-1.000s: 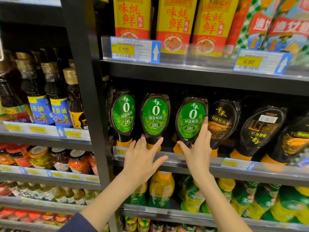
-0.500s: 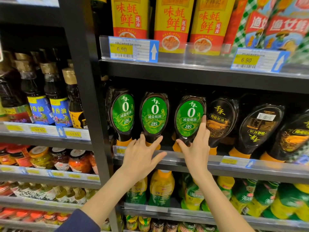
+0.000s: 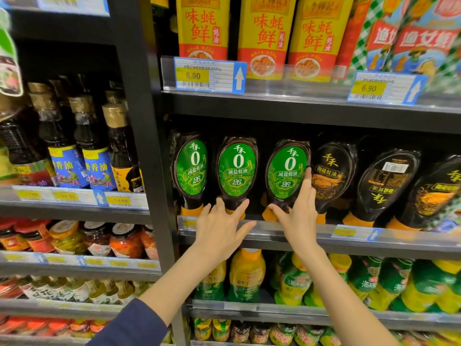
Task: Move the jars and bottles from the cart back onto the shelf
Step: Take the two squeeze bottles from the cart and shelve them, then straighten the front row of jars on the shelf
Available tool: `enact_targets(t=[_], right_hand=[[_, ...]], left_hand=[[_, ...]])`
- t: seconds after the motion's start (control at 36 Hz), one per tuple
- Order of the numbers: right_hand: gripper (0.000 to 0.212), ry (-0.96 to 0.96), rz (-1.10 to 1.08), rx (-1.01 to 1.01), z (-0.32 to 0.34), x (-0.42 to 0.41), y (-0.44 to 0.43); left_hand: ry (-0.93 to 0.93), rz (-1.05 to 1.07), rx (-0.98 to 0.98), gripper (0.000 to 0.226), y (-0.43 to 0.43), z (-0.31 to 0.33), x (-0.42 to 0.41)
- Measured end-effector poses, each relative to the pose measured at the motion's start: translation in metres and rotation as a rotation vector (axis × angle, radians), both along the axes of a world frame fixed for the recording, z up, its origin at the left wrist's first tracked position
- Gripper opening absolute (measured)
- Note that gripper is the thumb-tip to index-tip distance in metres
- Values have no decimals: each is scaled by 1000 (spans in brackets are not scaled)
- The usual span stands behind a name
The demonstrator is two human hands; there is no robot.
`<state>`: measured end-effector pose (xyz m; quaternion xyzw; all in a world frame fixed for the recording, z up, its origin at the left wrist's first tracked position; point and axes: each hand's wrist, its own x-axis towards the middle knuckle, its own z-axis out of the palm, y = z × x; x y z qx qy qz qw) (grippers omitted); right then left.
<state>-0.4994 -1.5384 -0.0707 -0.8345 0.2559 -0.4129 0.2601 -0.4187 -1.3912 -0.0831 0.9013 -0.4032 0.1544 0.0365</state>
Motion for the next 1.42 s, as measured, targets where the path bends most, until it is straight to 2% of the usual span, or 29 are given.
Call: enact_targets(t=[0.08,0.19,0.36,0.5,0.61,0.72,0.89,1.08,1.17,1.25,1.42], right_hand=[[110,20,-1,10,2,0,1],[109,74,12,11,6,-8,4],[88,136,8,-62,7,-36,17],[66,333,13,-143,-1,-66,33],[65,472,83,-181,-13,-94,57],[66,631,157,-199,-30,-121,89],[65,770,234,-204,-34,-140,133],[64,808,321,-270,4,-113,191],[61,803,380,-293,16,-88,220],[68,821,436,-316,29,-62,260],[68,850,536,-319,41,-1,339]], left_hand=[[27,-9,17,77,2,2,0],[81,-13,35,60,9,5,-2],[114,-123,10,59,37,12,-16],[127,-199,-1,61,69,21,-37],[78,-239,-17,77,104,20,-56],[87,-212,18,59,140,15,-75],[127,-146,88,60,192,14,-90],[148,-39,80,62,267,24,-71],[154,8,103,63,303,30,-55],[146,51,99,64,344,36,-34],[164,125,123,66,428,47,13]])
